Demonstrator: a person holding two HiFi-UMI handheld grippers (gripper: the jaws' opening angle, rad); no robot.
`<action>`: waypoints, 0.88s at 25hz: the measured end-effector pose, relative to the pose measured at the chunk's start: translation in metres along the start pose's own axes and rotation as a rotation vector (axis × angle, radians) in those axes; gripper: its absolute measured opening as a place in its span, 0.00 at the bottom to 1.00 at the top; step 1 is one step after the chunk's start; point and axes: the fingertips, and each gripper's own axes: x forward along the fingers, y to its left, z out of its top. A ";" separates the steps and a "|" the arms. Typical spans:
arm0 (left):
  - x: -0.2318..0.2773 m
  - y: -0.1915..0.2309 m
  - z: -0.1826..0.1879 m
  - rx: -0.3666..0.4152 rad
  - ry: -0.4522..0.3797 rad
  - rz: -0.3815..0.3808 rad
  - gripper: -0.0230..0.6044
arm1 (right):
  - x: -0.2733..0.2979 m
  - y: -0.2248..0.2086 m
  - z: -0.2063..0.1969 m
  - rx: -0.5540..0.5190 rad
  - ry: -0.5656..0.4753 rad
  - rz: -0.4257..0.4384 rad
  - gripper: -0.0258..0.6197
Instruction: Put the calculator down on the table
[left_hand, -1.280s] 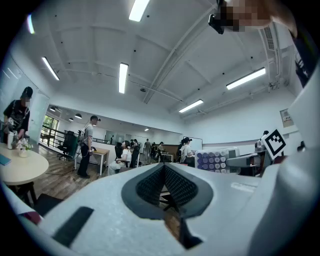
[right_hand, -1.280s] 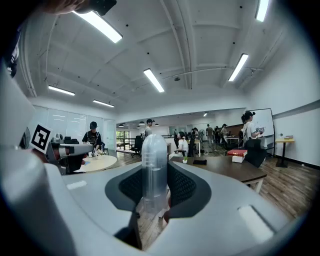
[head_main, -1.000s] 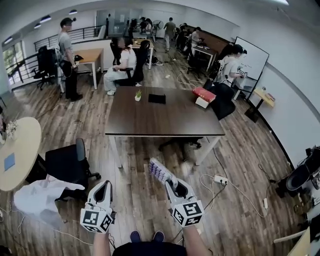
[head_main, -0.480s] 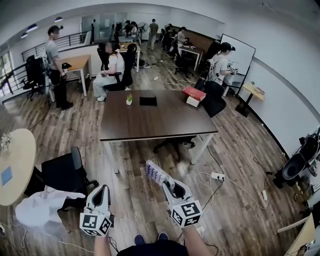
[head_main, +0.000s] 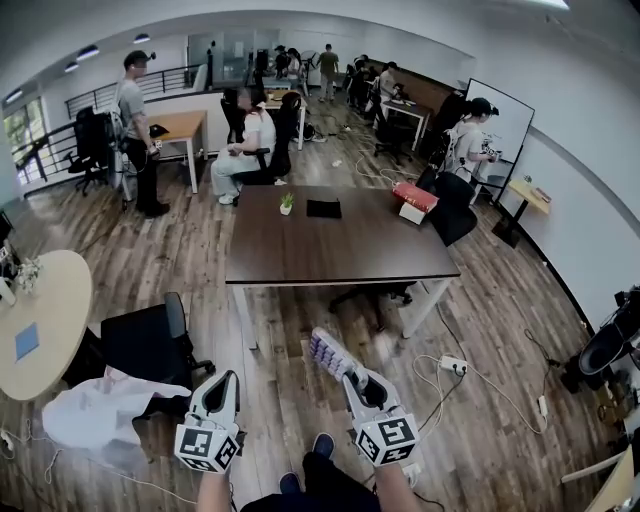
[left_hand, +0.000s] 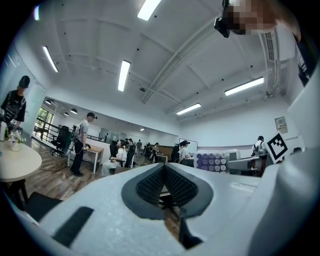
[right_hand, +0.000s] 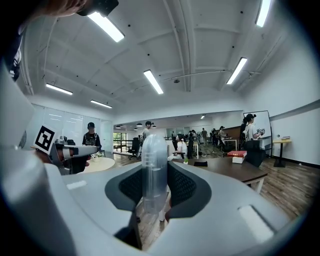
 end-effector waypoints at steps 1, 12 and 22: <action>0.002 0.004 -0.002 -0.001 0.001 0.001 0.03 | 0.004 -0.001 -0.001 0.005 -0.002 -0.003 0.22; 0.074 0.027 -0.004 0.031 0.008 0.009 0.03 | 0.074 -0.050 0.003 0.042 -0.028 -0.013 0.22; 0.198 0.061 -0.001 0.046 0.000 0.014 0.03 | 0.189 -0.124 0.014 0.055 -0.034 0.003 0.22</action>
